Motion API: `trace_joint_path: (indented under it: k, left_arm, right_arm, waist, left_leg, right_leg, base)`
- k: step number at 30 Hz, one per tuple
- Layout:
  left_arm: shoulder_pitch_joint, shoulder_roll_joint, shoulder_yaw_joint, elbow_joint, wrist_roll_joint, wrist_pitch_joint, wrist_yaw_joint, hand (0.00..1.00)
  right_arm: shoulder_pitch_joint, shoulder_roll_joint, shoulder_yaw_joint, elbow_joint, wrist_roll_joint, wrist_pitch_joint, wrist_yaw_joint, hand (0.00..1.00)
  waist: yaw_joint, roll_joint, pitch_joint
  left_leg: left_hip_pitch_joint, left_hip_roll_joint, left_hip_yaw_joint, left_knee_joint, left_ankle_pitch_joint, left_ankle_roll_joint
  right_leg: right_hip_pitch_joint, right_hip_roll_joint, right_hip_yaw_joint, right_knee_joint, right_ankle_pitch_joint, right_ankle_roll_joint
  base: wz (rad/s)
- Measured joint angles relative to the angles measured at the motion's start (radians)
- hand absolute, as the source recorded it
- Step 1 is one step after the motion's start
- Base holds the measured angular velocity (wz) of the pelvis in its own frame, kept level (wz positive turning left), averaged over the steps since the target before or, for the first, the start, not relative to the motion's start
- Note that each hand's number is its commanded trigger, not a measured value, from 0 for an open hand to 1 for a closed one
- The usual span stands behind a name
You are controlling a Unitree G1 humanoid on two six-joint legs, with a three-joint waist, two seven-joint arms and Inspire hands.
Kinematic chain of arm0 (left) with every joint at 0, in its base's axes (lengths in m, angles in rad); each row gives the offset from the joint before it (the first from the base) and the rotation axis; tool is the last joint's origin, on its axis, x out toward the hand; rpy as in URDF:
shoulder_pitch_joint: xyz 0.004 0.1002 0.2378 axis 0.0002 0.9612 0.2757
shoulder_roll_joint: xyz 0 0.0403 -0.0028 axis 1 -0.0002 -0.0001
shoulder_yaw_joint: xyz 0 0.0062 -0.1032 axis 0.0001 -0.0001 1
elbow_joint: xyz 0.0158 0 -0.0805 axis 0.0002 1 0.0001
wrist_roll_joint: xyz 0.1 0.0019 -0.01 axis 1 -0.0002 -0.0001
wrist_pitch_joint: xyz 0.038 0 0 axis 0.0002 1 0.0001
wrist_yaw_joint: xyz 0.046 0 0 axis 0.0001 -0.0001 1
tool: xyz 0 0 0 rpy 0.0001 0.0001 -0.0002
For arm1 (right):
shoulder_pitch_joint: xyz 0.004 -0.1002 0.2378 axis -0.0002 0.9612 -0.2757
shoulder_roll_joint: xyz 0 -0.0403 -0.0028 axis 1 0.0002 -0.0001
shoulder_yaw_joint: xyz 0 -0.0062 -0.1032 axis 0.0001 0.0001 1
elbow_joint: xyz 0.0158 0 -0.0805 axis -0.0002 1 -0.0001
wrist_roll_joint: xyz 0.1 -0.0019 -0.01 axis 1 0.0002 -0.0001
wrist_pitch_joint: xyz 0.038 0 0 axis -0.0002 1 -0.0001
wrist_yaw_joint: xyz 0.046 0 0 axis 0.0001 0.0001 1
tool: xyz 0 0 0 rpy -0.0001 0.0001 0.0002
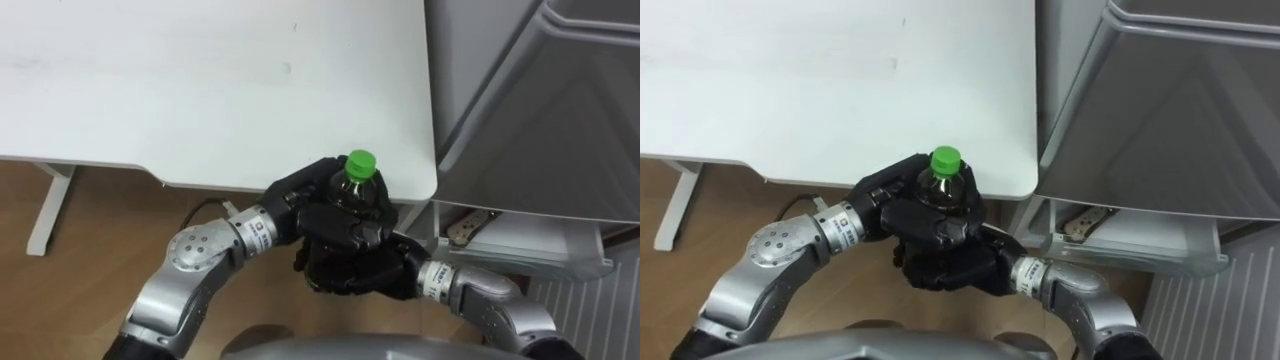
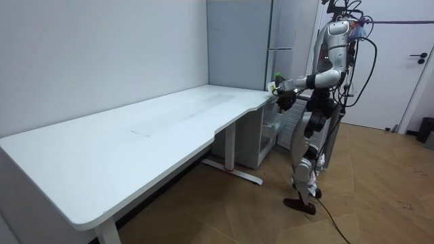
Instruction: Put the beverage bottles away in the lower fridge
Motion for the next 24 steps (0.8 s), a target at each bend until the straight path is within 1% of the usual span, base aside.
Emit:
trace_joint_path:
  k: [3,4,5,6,10,15,18,20,24]
  left_arm:
    - [0.000,-0.006,0.006,0.002,-0.030,0.000,0.004,1.00]
    - [0.000,-0.009,0.007,0.002,-0.041,0.000,0.012,0.64]
    - [0.000,-0.010,0.008,0.002,-0.049,0.000,0.017,0.38]
    - [0.000,-0.012,0.009,0.002,-0.058,0.000,0.021,0.00]
    - [0.000,-0.014,0.011,0.005,-0.093,0.000,0.042,0.00]
    - [0.000,-0.013,0.020,0.006,-0.093,0.000,0.052,0.00]
    - [0.000,-0.013,0.029,0.006,-0.093,0.000,0.063,0.00]
    - [0.000,-0.013,0.030,0.006,-0.093,0.000,0.065,0.00]
    - [0.000,-0.014,0.033,0.006,-0.093,0.000,0.066,0.00]
  right_arm:
    - [0.000,0.003,0.000,0.005,0.000,-0.019,0.000,1.00]
    - [0.000,0.006,0.000,0.007,0.000,-0.022,0.000,1.00]
    - [0.000,0.006,-0.002,0.007,0.001,-0.024,0.000,1.00]
    - [0.000,0.007,-0.002,0.007,0.007,-0.027,0.000,1.00]
    - [0.003,0.014,-0.003,0.024,0.031,-0.038,0.001,1.00]
    - [0.004,0.015,-0.008,0.027,0.032,-0.034,0.016,1.00]
    - [0.005,0.017,-0.007,0.029,0.032,-0.014,0.025,1.00]
    - [0.006,0.018,-0.007,0.031,0.032,-0.012,0.025,1.00]
    - [0.007,0.020,-0.007,0.033,0.032,0.012,0.027,1.00]
  waist:
    - [0.000,-0.001,0.0006]
    - [0.000,-0.002,0.0012]
    - [0.000,-0.002,0.0015]
    - [0.000,-0.003,0.0019]
    - [-0.001,-0.005,0.0044]
    - [-0.001,-0.004,0.0057]
    - [-0.001,-0.002,0.0068]
    - [-0.001,-0.002,0.0073]
    - [-0.001,-0.001,0.0072]
  left_leg:
    - [0.000,0.000,0.000,0.000,0.000,0.000]
    - [0.000,0.000,0.000,0.000,0.000,0.000]
    - [0.000,0.000,0.000,0.000,0.000,0.000]
    - [0.000,0.000,0.000,0.000,0.000,0.000]
    - [0.000,0.000,-0.001,0.000,0.000,0.000]
    - [-0.002,0.000,-0.001,0.000,0.000,0.000]
    - [-0.002,0.000,-0.001,0.000,0.000,0.000]
    - [-0.002,0.000,-0.001,0.000,0.000,0.000]
    - [-0.002,0.000,-0.001,0.001,0.000,0.000]
  right_leg:
    - [0.000,0.000,0.000,0.000,0.000,0.000]
    - [0.000,0.000,0.000,0.000,0.000,0.000]
    - [0.000,0.000,-0.001,-0.001,0.000,0.000]
    - [0.000,0.000,-0.001,-0.001,0.000,0.000]
    - [0.001,0.000,-0.001,-0.001,0.000,0.000]
    - [0.000,0.000,-0.001,-0.001,0.000,0.000]
    - [0.000,0.000,0.000,0.000,0.000,0.000]
    - [0.000,0.000,-0.001,0.000,0.000,0.000]
    - [0.000,0.000,-0.001,0.000,0.000,0.000]
  base:
    - [0.00]
    - [0.00]
    - [0.00]
    - [0.00]
    - [0.00]
    - [0.00]
    - [0.00]
    - [0.00]
    - [0.00]
